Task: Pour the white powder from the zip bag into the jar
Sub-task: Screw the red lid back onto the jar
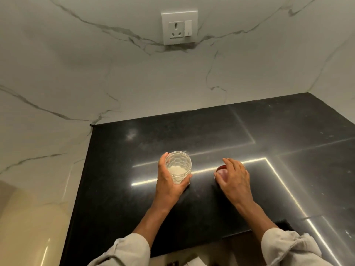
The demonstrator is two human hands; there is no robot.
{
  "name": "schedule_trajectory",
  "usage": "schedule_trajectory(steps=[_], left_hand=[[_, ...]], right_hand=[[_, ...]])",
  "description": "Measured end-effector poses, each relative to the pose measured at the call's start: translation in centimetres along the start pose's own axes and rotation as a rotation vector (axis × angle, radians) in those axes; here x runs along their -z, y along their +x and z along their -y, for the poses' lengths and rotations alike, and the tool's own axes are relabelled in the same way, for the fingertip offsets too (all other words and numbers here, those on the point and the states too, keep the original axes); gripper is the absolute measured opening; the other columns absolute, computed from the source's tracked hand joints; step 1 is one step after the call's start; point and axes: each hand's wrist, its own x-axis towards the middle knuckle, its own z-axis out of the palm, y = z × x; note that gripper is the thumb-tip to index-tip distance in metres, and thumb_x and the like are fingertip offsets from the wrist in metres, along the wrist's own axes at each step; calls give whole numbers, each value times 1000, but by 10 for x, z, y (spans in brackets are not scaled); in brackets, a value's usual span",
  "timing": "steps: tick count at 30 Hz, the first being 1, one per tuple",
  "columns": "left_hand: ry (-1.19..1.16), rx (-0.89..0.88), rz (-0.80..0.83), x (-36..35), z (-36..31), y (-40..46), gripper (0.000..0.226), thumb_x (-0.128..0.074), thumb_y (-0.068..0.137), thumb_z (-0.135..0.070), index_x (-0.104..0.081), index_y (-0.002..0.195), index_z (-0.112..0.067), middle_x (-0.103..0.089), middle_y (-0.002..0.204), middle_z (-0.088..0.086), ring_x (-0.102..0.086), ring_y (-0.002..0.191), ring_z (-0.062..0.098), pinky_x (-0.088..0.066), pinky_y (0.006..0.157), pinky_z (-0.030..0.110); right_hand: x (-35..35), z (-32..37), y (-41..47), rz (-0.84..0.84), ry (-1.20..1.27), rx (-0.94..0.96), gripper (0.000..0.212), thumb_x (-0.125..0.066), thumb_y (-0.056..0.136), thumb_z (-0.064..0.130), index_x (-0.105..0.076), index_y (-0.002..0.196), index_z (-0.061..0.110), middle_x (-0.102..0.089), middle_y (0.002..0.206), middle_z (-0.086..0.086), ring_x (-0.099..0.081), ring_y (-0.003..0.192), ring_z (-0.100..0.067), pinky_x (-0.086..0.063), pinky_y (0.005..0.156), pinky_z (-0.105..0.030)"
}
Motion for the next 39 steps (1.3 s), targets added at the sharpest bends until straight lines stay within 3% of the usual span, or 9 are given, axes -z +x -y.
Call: schedule_trajectory(steps=[6, 14, 18, 23, 28, 32, 37, 39], left_hand=[[9, 53, -67, -10, -5, 1, 106, -86, 68, -34, -12, 145, -30, -31, 136, -17, -37, 124, -3, -30, 96, 3], [33, 60, -124, -13, -9, -4, 104, -86, 68, -31, -17, 145, -20, -32, 135, -13, -39, 125, 2, -29, 100, 3], [31, 70, -100, -14, -12, -14, 105, -86, 68, -34, -14, 144, -26, -31, 135, -16, -38, 125, 2, -31, 98, 7], [57, 80, -74, -8, -15, -19, 107, -86, 66, -36, -12, 143, -30, -31, 133, -17, -38, 122, -2, -29, 94, 3], [82, 79, -58, -3, -17, -24, 108, -86, 67, -37, -12, 145, -28, -34, 143, -5, -38, 125, 2, -35, 101, 17], [83, 80, -50, -1, -16, -24, 108, -86, 67, -38, -12, 145, -27, -35, 143, -5, -38, 124, 0, -31, 96, 5], [67, 92, -24, 3, -14, -25, 111, -86, 66, -39, -9, 145, -31, -33, 139, -12, -37, 123, -1, -29, 91, 2], [63, 94, -1, 5, -14, -23, 111, -86, 66, -40, -9, 145, -29, -32, 137, -14, -38, 123, -1, -31, 93, 5]], right_hand=[[4, -25, 3, 153, -35, -92, 84, -61, 82, 60, -28, 148, 19, -30, 153, -9, -26, 142, -29, -23, 115, -45], [4, -28, -2, 182, -13, -115, 104, -64, 73, 70, -22, 150, 15, -35, 149, -12, -31, 137, -34, -27, 111, -49], [-1, -28, -4, 174, -21, -24, 96, -69, 76, 59, -25, 148, 16, -38, 147, -13, -36, 134, -32, -28, 109, -46], [-3, -4, 0, 140, -8, 128, 93, -73, 75, 51, -24, 147, 18, -35, 147, -9, -36, 132, -29, -33, 107, -45], [0, 13, 4, 180, 119, 182, 100, -80, 74, 31, -14, 148, 22, -22, 145, -7, -34, 130, -27, -41, 104, -41], [3, 25, 5, 200, 261, 256, 103, -82, 72, 26, -13, 149, 23, -22, 146, -6, -31, 133, -23, -39, 107, -39], [9, 34, 6, 263, 603, -14, 100, -84, 71, 32, -15, 143, 31, -27, 144, -3, -37, 129, -18, -42, 101, -32], [13, 33, 6, 280, 568, 43, 97, -85, 69, 32, -17, 138, 34, -26, 141, -1, -37, 128, -18, -42, 99, -30]])
